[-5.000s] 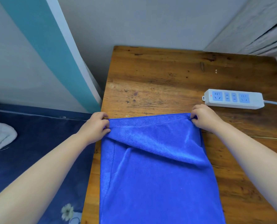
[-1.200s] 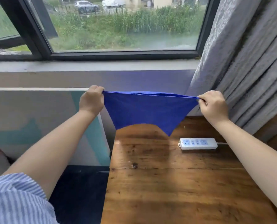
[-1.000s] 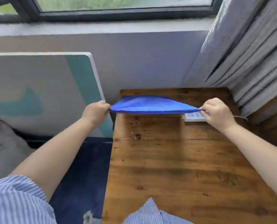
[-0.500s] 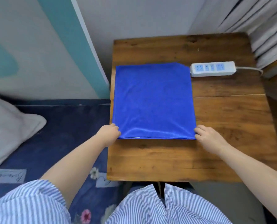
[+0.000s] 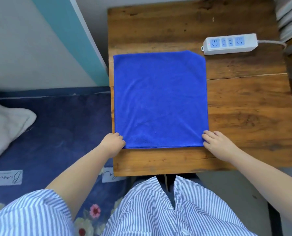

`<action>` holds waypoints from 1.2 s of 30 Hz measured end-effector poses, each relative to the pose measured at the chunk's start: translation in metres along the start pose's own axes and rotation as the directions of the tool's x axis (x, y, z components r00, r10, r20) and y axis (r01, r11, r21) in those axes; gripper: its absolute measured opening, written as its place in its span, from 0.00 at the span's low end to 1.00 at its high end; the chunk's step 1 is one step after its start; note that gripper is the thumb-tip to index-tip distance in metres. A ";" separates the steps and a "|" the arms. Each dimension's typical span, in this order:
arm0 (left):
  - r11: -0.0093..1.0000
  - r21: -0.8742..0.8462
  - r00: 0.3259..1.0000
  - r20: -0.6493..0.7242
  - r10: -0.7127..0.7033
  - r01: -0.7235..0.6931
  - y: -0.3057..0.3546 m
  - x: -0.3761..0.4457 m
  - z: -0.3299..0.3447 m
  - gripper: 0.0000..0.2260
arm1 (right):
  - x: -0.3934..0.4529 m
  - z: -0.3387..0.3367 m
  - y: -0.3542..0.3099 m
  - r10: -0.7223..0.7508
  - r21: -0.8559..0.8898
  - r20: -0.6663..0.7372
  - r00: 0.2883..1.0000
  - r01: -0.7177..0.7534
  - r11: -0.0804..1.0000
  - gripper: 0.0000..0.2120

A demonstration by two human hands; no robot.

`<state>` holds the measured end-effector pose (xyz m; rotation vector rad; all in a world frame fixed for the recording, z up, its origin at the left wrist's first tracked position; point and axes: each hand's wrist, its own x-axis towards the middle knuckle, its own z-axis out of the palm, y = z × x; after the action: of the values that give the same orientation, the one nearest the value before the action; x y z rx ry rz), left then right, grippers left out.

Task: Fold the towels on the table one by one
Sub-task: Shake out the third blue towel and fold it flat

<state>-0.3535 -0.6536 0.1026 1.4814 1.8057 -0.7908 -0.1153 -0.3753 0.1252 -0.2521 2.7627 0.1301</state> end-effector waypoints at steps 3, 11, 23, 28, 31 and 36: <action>1.000 0.017 1.000 0.003 0.025 -0.025 0.000 0.001 0.001 0.12 | -0.001 0.002 -0.003 0.004 -0.015 0.036 0.999 -0.003 1.000 0.14; 0.985 0.101 0.970 0.212 0.119 -0.143 0.001 0.003 -0.018 0.10 | 0.007 -0.006 -0.009 0.078 -0.047 0.377 0.923 -0.066 0.997 0.11; 0.807 -0.575 0.830 -0.377 -0.410 0.138 -0.020 0.090 -0.143 0.12 | 0.149 -0.058 0.050 0.324 0.268 -0.125 0.938 -0.283 0.921 0.07; 0.729 -0.675 0.732 -0.437 -0.522 0.116 -0.031 0.140 -0.160 0.20 | 0.202 -0.035 0.087 0.434 0.366 -0.068 0.898 -0.382 0.848 0.23; 0.718 -0.684 0.697 -0.453 -0.556 0.129 -0.044 0.165 -0.156 0.24 | 0.218 -0.016 0.109 0.410 0.350 -0.023 0.912 -0.377 0.857 0.26; 0.763 -0.627 0.695 -0.478 -0.537 0.159 -0.059 0.177 -0.129 0.26 | 0.215 -0.006 0.134 0.452 0.409 0.015 0.892 -0.418 0.811 0.26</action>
<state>-0.4509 -0.4581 0.0407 1.0532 2.6165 0.1540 -0.3406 -0.2782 0.0600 0.5039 2.7965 -0.3446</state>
